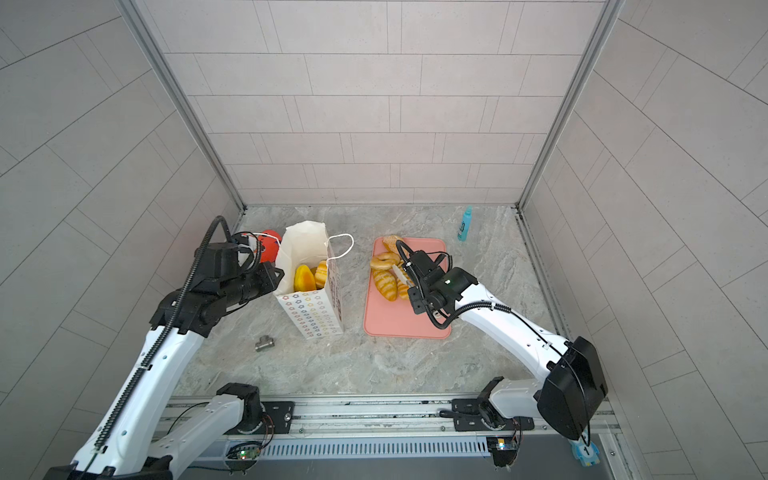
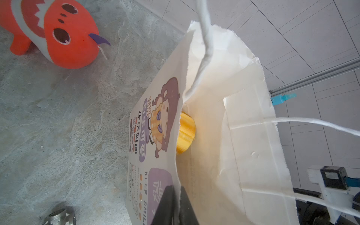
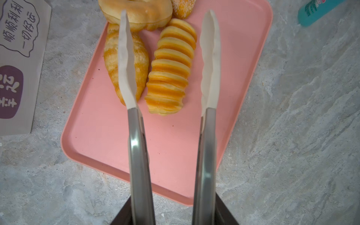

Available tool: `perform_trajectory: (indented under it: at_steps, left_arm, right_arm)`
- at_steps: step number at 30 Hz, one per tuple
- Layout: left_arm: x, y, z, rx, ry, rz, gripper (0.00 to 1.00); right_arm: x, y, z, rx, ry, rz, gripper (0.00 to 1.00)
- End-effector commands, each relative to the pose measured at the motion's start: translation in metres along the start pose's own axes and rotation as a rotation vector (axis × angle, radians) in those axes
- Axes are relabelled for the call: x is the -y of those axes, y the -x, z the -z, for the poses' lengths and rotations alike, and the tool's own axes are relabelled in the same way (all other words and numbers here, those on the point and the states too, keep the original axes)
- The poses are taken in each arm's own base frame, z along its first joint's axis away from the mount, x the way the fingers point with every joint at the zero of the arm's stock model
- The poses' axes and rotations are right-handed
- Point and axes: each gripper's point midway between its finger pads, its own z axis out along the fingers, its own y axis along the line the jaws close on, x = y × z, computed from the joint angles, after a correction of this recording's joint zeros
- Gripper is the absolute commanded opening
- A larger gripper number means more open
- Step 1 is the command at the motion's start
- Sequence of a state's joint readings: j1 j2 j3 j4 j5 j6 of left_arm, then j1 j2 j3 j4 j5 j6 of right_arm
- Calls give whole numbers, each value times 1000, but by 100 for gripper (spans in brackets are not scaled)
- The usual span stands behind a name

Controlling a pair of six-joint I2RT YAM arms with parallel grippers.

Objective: Place the fake bread into the paper bag
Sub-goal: 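Lower the open tongs with the right gripper around the spiral roll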

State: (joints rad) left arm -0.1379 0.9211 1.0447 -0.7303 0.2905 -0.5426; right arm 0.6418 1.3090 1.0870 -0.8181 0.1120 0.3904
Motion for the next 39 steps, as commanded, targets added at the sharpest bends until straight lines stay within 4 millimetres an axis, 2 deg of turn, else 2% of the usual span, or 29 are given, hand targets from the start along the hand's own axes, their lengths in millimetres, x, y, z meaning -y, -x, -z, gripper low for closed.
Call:
perform_trajectory:
  at_steps: [1, 15, 34, 39]
  left_arm:
    - [5, 4, 8, 25, -15, -13, 12]
    - [4, 3, 8, 20, -11, -13, 12]
    - [2, 1, 6, 15, -4, -17, 12]
    - [1, 1, 7, 16, -2, -18, 12]
  right_arm:
    - [1, 2, -6, 7, -4, -31, 50]
    - [1, -16, -35, -99, -24, -28, 54]
    - [2, -30, -52, -180, -31, -52, 54]
    - [3, -32, -54, -182, -35, -53, 49]
